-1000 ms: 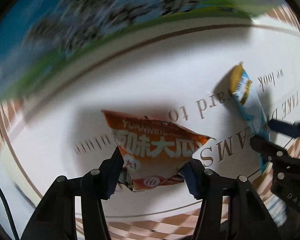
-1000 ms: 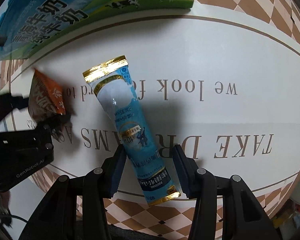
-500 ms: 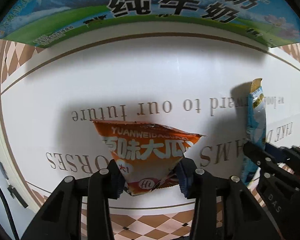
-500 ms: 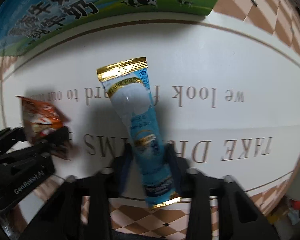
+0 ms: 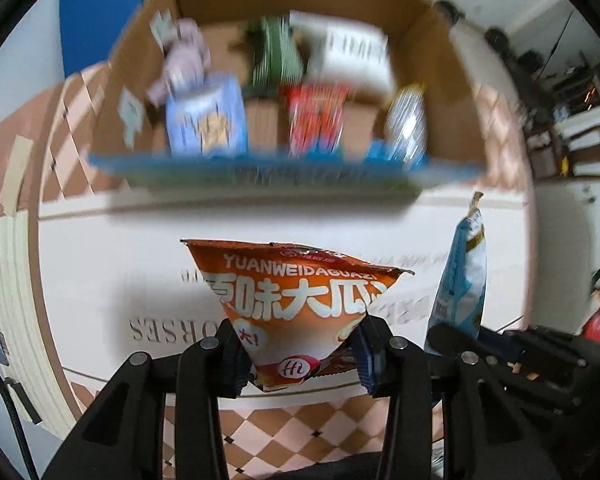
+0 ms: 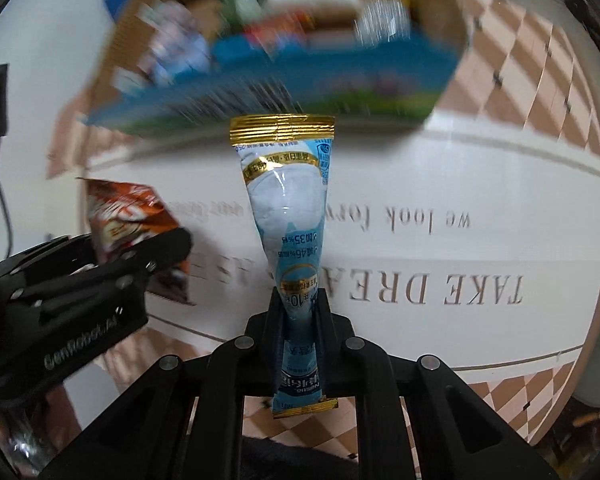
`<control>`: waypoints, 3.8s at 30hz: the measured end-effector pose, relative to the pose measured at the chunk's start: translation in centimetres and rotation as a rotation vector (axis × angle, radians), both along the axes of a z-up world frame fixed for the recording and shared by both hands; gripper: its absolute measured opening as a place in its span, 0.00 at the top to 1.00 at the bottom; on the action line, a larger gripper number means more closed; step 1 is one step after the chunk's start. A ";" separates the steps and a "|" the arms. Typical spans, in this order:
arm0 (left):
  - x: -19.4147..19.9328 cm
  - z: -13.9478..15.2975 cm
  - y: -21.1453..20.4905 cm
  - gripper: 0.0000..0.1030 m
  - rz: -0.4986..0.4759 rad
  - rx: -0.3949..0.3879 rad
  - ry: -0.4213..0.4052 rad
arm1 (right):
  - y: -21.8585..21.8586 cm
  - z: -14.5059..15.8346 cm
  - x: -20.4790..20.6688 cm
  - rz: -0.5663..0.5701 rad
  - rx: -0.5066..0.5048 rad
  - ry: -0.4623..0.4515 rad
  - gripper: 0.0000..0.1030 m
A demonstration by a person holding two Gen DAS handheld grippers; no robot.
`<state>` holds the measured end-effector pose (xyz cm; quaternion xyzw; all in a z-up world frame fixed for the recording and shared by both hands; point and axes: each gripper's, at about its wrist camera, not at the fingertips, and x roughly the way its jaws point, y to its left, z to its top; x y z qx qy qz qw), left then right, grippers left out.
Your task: Organize soft objects
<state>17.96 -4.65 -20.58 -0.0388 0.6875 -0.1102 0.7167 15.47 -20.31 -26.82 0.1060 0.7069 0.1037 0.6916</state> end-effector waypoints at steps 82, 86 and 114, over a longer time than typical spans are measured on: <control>-0.8 13.2 2.7 0.06 0.087 0.183 -0.433 | -1.7 17.7 2.4 -0.095 -0.291 -0.408 0.00; -3.7 16.0 2.3 0.06 0.076 0.206 -0.497 | -1.4 21.1 -1.3 -0.105 -0.293 -0.472 0.00; -16.0 23.0 3.8 0.06 0.091 0.145 -0.601 | 2.3 34.4 -17.8 -0.142 -0.314 -0.699 0.00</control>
